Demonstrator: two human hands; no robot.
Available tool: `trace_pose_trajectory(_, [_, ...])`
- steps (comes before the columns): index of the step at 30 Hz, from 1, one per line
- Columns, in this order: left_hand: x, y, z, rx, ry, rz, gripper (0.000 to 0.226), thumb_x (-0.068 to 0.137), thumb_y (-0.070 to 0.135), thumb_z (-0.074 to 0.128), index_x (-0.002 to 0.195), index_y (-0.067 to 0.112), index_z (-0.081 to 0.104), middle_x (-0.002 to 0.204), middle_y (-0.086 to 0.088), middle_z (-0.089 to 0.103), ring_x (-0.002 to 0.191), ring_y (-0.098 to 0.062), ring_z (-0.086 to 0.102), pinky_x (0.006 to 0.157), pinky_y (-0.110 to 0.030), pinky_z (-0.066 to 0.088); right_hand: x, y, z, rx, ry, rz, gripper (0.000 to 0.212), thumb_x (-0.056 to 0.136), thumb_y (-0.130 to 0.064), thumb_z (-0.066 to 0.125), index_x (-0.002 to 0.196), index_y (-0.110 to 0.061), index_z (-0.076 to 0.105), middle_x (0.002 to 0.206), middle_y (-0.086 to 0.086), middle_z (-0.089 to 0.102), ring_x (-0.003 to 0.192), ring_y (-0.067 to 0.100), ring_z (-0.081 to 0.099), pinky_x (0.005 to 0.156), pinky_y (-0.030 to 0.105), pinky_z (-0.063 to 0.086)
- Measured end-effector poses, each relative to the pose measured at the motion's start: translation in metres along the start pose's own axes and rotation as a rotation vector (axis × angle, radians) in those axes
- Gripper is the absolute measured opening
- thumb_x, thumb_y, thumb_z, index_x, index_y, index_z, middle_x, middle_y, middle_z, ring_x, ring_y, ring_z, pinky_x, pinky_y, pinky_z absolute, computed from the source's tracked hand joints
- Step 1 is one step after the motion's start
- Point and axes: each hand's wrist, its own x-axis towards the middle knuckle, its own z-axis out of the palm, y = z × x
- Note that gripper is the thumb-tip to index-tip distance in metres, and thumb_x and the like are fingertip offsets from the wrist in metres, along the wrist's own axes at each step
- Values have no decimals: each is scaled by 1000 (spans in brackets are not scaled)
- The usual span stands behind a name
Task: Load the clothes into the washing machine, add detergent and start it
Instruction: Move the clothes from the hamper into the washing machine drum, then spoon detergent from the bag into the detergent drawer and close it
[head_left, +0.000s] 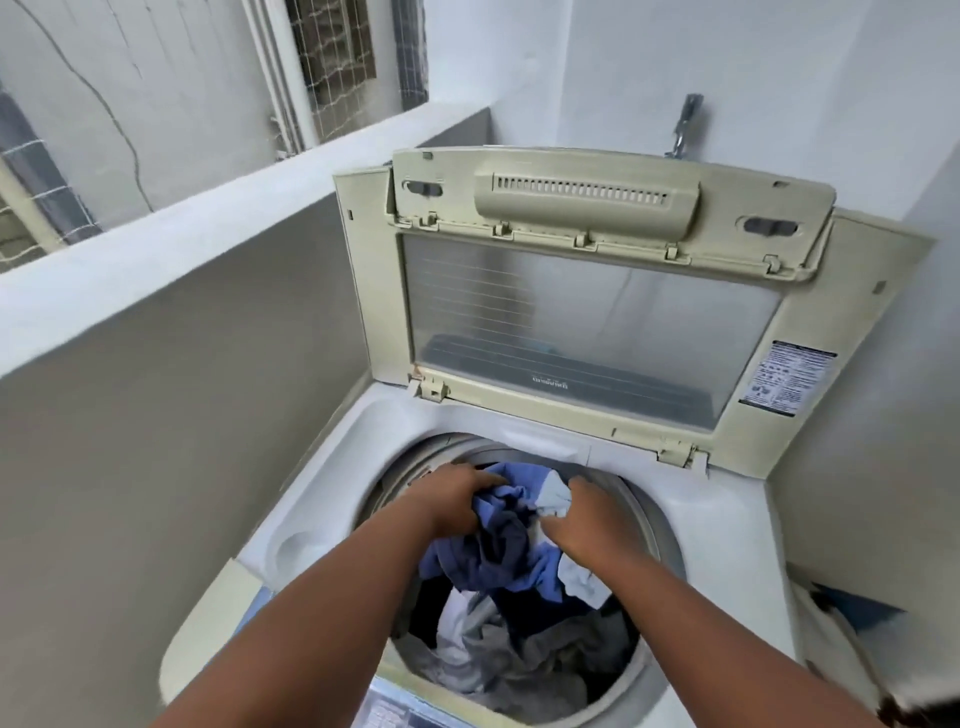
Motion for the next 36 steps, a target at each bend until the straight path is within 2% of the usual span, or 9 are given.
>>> trace_pose_trajectory(4, [0, -17, -10, 14, -43, 76, 56, 80, 18, 60, 133, 36, 52, 130, -1, 58, 117, -24, 55, 96, -28, 44, -7, -7, 5, 30, 72, 62, 51, 78, -31, 61, 125, -16, 50, 124, 6, 60, 104, 26, 60, 83, 34, 52])
trace_pose_trajectory(10, [-4, -25, -15, -6, -90, 147, 63, 76, 22, 64, 135, 38, 49, 130, -1, 57, 119, -24, 54, 98, -31, 45, -22, -17, 10, 63, 110, 142, 51, 71, -35, 54, 120, -24, 52, 116, 1, 63, 90, 25, 64, 76, 37, 55])
trace_pose_trajectory(16, [-3, -24, -5, 166, -295, 20, 103, 67, 55, 70, 148, 48, 7, 157, -1, 13, 144, -31, 12, 114, -54, 20, -29, -20, 7, -110, 55, 344, 82, 61, -67, 55, 129, -24, 40, 126, 0, 57, 113, 26, 57, 93, 42, 46])
trace_pose_trajectory(18, [-3, -21, -2, 5, -261, -2, 97, 72, 62, 64, 150, 40, 11, 160, -3, 9, 146, -31, 12, 116, -52, 18, -26, -20, 6, -68, 97, 349, 78, 67, -66, 56, 130, -23, 42, 128, 1, 57, 114, 24, 56, 93, 40, 47])
trace_pose_trajectory(21, [5, -19, 3, -469, -186, -88, 89, 77, 64, 62, 148, 21, 31, 152, -6, 34, 135, -25, 38, 110, -39, 33, -24, -18, 4, 58, 120, 347, 65, 77, -55, 61, 128, -17, 45, 125, 3, 57, 108, 22, 57, 83, 30, 45])
trace_pose_trajectory(25, [22, -12, 2, -978, -123, -250, 57, 80, 66, 57, 111, 18, 60, 108, -3, 64, 89, -18, 60, 83, -33, 50, -13, -20, 10, 423, 160, 420, 44, 75, -51, 66, 106, -21, 56, 109, 2, 63, 93, 19, 59, 86, 34, 49])
trace_pose_trajectory(27, [28, -8, -1, -1191, -144, -342, 48, 84, 63, 55, 106, 21, 55, 92, 0, 56, 77, -16, 52, 70, -30, 44, -2, -20, 11, 719, 136, 465, 38, 76, -47, 68, 101, -20, 59, 111, 7, 65, 97, 25, 63, 92, 42, 51])
trace_pose_trajectory(31, [52, -2, 8, -1524, -166, -466, 80, 83, 60, 59, 144, 14, 34, 143, -15, 43, 122, -31, 48, 94, -37, 42, 26, -21, 12, 1358, 42, 489, 49, 92, -27, 61, 135, -10, 47, 139, 17, 49, 123, 34, 52, 99, 40, 46])
trace_pose_trajectory(36, [75, 21, 14, -1878, -47, -492, 73, 86, 45, 64, 143, 10, 36, 150, -20, 33, 137, -31, 35, 108, -37, 34, 57, -23, 19, 1806, 89, 529, 57, 91, -25, 61, 140, -4, 39, 146, 22, 38, 134, 35, 39, 111, 42, 34])
